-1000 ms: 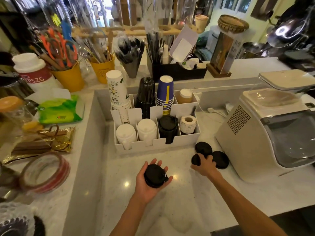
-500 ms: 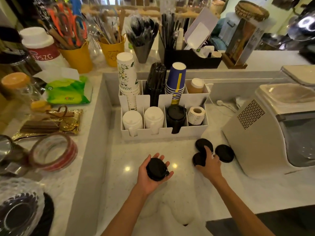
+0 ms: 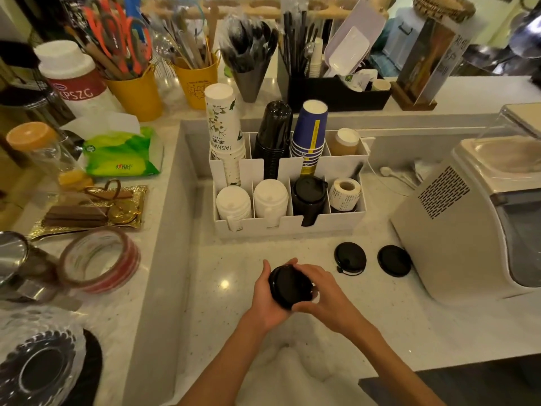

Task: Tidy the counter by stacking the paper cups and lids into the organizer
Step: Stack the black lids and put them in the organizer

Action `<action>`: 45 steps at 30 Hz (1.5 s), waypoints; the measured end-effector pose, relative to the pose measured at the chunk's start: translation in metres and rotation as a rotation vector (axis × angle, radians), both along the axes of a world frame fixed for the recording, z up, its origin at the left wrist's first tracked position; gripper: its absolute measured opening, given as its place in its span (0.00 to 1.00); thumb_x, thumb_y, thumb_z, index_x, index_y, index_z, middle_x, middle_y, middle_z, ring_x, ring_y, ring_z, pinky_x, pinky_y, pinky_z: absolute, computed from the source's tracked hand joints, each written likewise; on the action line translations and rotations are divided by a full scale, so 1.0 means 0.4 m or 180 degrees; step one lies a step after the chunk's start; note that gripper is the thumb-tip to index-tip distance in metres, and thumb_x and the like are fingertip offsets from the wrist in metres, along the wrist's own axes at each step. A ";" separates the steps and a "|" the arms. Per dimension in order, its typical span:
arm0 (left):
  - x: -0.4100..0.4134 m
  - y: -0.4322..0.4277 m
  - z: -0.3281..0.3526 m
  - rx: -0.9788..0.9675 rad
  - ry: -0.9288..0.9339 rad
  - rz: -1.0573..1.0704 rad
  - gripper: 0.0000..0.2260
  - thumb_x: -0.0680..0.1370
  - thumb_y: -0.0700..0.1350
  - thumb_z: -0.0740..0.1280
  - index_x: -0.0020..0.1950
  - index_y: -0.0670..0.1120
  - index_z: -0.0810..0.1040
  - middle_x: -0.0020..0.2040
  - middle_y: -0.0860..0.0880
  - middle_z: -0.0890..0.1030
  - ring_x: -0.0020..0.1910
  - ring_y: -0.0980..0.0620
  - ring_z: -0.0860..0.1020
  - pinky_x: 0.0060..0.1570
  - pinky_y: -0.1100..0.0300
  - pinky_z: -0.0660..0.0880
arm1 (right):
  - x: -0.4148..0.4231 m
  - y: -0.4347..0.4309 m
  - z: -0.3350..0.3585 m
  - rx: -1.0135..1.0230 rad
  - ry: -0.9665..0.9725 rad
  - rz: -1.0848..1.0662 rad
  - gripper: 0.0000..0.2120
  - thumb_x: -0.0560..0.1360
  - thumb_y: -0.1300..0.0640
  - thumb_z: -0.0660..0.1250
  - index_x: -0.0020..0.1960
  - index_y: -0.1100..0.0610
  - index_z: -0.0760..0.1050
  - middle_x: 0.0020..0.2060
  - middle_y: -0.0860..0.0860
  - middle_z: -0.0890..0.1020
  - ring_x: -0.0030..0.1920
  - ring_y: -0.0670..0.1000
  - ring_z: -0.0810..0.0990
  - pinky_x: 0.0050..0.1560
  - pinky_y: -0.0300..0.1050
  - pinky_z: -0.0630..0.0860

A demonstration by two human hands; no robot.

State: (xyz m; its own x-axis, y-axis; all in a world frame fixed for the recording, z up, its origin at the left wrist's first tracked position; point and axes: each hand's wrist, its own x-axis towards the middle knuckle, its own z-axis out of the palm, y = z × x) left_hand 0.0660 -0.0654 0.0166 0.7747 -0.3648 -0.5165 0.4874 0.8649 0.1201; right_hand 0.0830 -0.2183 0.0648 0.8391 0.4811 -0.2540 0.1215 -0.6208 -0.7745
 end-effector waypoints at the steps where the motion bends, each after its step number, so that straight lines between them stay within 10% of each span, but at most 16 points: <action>1: 0.000 -0.001 0.003 -0.0013 -0.0001 0.0007 0.31 0.78 0.66 0.56 0.68 0.44 0.75 0.64 0.38 0.78 0.60 0.37 0.79 0.65 0.39 0.73 | 0.006 0.005 0.000 -0.0007 0.0003 0.0008 0.39 0.67 0.50 0.77 0.72 0.43 0.63 0.67 0.42 0.68 0.66 0.44 0.66 0.61 0.33 0.69; 13: 0.003 -0.016 -0.002 -0.0020 0.0209 -0.0030 0.34 0.79 0.65 0.52 0.63 0.38 0.79 0.59 0.36 0.81 0.56 0.37 0.82 0.55 0.44 0.80 | 0.080 -0.012 0.052 -0.0523 -0.0052 0.0878 0.36 0.69 0.54 0.75 0.72 0.43 0.63 0.67 0.41 0.68 0.64 0.44 0.64 0.66 0.40 0.67; 22: 0.029 -0.041 0.000 0.0261 -0.0027 0.0658 0.25 0.79 0.62 0.55 0.68 0.49 0.76 0.68 0.46 0.77 0.66 0.43 0.76 0.63 0.45 0.75 | 0.044 0.044 0.037 -0.0627 -0.0424 -0.0152 0.40 0.64 0.40 0.76 0.71 0.47 0.63 0.58 0.46 0.70 0.58 0.47 0.71 0.58 0.39 0.73; 34: 0.033 0.009 -0.034 0.0422 -0.0083 0.0633 0.23 0.78 0.59 0.59 0.65 0.47 0.79 0.63 0.42 0.80 0.61 0.41 0.80 0.61 0.45 0.76 | 0.093 0.041 0.064 -0.0598 0.0341 0.0363 0.38 0.69 0.35 0.69 0.74 0.42 0.60 0.66 0.49 0.68 0.65 0.52 0.69 0.66 0.53 0.71; 40: 0.042 0.031 -0.035 0.0221 -0.0001 0.0879 0.21 0.79 0.54 0.61 0.63 0.41 0.78 0.63 0.39 0.80 0.63 0.37 0.77 0.67 0.41 0.71 | 0.290 -0.073 -0.002 -0.1537 0.0384 -0.1328 0.35 0.74 0.37 0.65 0.75 0.50 0.59 0.73 0.58 0.63 0.70 0.62 0.66 0.69 0.60 0.68; 45: 0.043 0.047 -0.024 0.0317 0.0135 0.1013 0.22 0.79 0.55 0.60 0.64 0.41 0.78 0.63 0.39 0.80 0.63 0.37 0.77 0.66 0.42 0.72 | 0.305 -0.124 -0.110 -0.2021 0.0852 -0.1393 0.40 0.73 0.37 0.66 0.78 0.47 0.49 0.76 0.58 0.52 0.75 0.66 0.53 0.71 0.63 0.59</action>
State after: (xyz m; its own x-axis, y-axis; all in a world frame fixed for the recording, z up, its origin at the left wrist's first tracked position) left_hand 0.0834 -0.0465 0.0072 0.8186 -0.0543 -0.5717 0.2011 0.9596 0.1969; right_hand 0.2051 -0.2678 0.0209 0.7900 -0.1794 -0.5863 -0.3730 -0.8995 -0.2274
